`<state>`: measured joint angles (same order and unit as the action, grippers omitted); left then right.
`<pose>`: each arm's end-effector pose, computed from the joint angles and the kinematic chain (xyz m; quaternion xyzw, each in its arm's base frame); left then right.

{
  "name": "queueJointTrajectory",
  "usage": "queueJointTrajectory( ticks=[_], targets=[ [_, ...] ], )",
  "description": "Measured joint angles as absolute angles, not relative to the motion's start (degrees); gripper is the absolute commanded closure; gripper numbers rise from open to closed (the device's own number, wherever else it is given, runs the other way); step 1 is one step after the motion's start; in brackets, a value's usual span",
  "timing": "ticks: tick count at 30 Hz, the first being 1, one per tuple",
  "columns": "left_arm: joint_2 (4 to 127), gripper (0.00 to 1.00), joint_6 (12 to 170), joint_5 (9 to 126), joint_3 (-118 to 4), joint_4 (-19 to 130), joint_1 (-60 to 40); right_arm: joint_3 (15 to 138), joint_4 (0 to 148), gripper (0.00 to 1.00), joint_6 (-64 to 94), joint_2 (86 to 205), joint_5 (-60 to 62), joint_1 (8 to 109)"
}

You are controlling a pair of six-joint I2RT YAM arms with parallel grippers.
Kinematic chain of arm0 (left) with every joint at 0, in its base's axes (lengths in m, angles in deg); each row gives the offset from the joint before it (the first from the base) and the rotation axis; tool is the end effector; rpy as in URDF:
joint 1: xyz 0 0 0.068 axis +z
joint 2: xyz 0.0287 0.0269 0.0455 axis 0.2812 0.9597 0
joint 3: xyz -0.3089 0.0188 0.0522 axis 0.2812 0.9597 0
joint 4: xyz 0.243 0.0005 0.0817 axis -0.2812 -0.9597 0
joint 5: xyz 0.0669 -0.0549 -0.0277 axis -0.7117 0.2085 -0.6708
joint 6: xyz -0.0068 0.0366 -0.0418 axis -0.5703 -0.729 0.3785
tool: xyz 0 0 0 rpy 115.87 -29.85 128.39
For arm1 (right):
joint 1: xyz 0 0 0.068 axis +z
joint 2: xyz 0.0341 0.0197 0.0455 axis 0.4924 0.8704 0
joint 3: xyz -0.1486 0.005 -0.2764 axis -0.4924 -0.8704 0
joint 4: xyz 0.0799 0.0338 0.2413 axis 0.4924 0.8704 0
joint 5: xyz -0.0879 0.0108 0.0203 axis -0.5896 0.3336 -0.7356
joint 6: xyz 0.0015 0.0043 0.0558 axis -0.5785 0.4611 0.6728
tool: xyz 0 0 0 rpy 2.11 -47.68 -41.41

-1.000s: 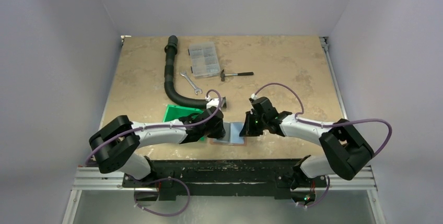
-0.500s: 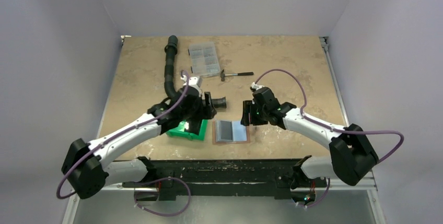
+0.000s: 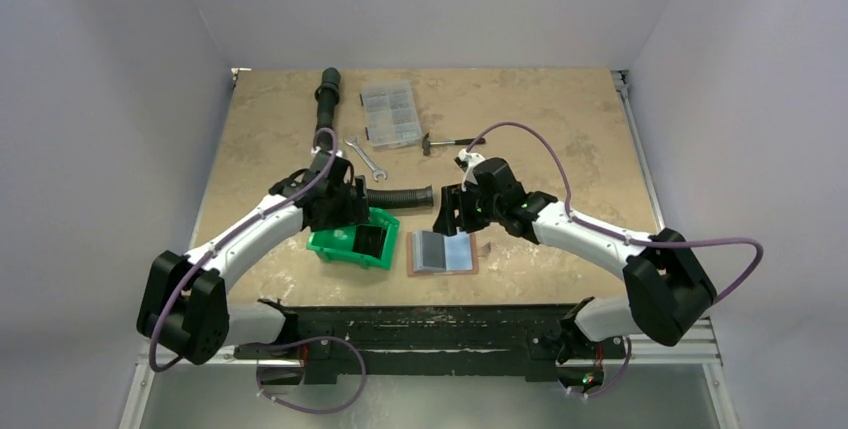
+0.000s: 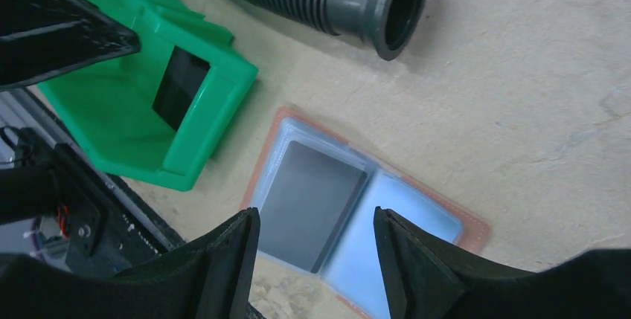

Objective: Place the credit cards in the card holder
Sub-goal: Pick up the credit card from the storage box.

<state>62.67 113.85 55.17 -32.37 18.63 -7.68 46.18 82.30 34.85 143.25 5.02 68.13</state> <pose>0.2087 -0.0899 0.2615 -0.1007 0.9590 -0.0986 0.2458 0.2109 0.1786 0.2568 -0.1349 0.8997 0.2971 0.2900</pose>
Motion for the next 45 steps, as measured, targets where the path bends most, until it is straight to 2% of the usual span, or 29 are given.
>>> queueJointTrajectory(
  ticks=[8, 11, 19, 22, 29, 35, 39, 45],
  targets=[
    [68.55, 0.15, 116.67, 47.33, -31.84, 19.61, -18.24, 46.15, 80.29, 0.33, 32.71, 143.27, 9.24, 68.17],
    [70.04, 0.15, 117.96, 45.14, -31.19, 20.77, -19.09, 46.11, 79.87, 0.33, 32.25, 142.40, 9.63, 68.17],
    [72.27, 0.04, 119.90, 43.92, -28.59, 24.40, -19.44, 44.47, 78.71, 0.33, 32.12, 141.96, 11.10, 68.17],
    [72.18, 0.05, 120.60, 44.16, -27.71, 26.02, -19.44, 44.01, 78.69, 0.33, 32.12, 141.96, 11.10, 68.17],
    [71.39, 0.21, 123.03, 43.48, -26.12, 28.11, -19.44, 43.66, 78.69, 0.33, 32.16, 141.94, 11.12, 68.17],
    [71.31, 0.46, 124.80, 41.21, -25.48, 28.38, -19.46, 43.53, 78.74, 0.33, 32.18, 141.05, 11.16, 68.17],
    [69.30, 0.58, 125.56, 40.70, -24.72, 28.66, -19.46, 43.51, 78.76, 0.33, 32.22, 140.85, 11.10, 68.17],
    [66.63, 0.69, 125.93, 40.53, -24.39, 28.14, -19.50, 42.98, 78.80, 0.34, 32.49, 140.85, 11.10, 68.17]
  ],
)
